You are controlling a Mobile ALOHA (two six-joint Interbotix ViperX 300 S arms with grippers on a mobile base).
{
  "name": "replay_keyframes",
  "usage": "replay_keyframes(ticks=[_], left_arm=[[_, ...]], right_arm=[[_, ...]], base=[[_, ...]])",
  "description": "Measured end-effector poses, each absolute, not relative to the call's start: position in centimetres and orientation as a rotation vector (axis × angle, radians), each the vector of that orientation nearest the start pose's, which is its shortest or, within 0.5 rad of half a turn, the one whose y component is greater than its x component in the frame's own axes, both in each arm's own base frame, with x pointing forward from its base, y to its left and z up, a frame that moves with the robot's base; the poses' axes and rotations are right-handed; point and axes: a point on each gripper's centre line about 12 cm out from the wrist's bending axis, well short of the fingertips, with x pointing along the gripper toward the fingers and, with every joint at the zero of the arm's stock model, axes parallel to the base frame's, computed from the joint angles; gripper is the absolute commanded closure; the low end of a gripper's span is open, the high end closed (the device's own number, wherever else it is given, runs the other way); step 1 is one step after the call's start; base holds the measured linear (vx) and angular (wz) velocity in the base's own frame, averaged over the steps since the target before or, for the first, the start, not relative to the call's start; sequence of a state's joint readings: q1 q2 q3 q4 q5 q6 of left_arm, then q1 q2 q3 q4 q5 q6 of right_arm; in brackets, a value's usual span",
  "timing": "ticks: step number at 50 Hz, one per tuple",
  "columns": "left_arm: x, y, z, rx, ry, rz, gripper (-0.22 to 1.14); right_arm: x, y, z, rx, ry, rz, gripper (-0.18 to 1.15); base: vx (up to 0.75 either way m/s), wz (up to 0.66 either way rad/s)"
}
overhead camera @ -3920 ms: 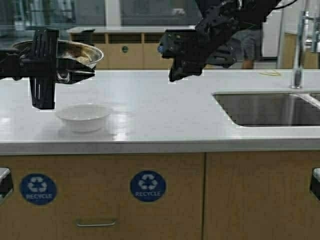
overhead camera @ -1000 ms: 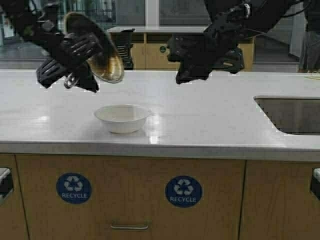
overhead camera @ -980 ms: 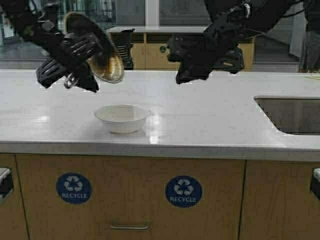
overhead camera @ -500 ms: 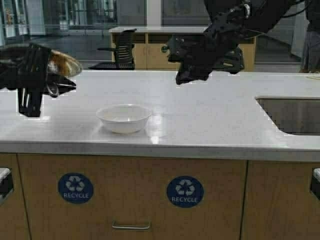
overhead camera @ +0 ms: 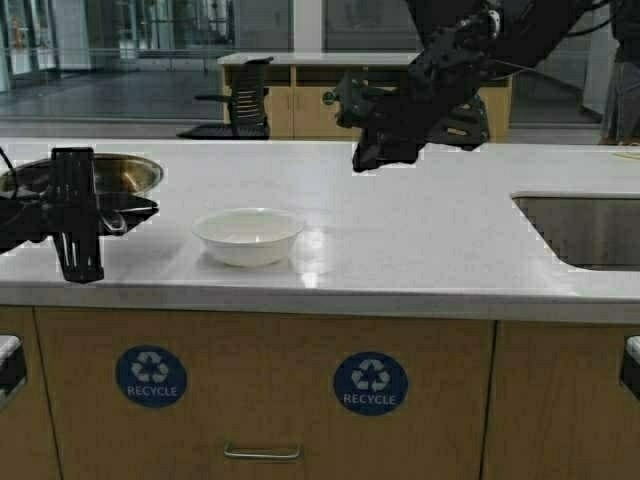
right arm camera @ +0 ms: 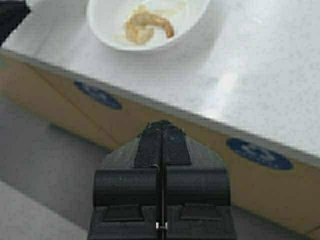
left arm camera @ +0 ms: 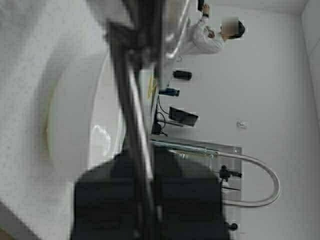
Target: Add oil to the pan and cook the shrimp and serve it
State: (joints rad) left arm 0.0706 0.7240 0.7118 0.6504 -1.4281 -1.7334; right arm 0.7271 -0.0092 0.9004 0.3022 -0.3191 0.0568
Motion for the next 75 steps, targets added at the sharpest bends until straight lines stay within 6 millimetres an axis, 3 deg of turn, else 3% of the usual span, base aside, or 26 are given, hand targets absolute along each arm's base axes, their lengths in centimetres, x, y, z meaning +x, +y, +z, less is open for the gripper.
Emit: replay_keyframes(ticks=[21,34,75], left_arm=[[38.2,-4.6,-2.5,-1.624,0.586,-0.391,0.87],[38.4,-5.2,-2.4,-1.650,0.631,-0.424,0.87],[36.2,-6.1,-3.2,-1.572,0.744,-0.381,0.87]], right_arm=[[26.4,22.0,12.4,0.082,0.656,0.507,0.91],[26.4,22.0,12.3,0.080,0.657,0.507,0.91],[26.5,22.0,11.7,0.075,0.669,0.500,0.91]], base=[[0.00,0.00],[0.00,0.00],[0.00,0.00]])
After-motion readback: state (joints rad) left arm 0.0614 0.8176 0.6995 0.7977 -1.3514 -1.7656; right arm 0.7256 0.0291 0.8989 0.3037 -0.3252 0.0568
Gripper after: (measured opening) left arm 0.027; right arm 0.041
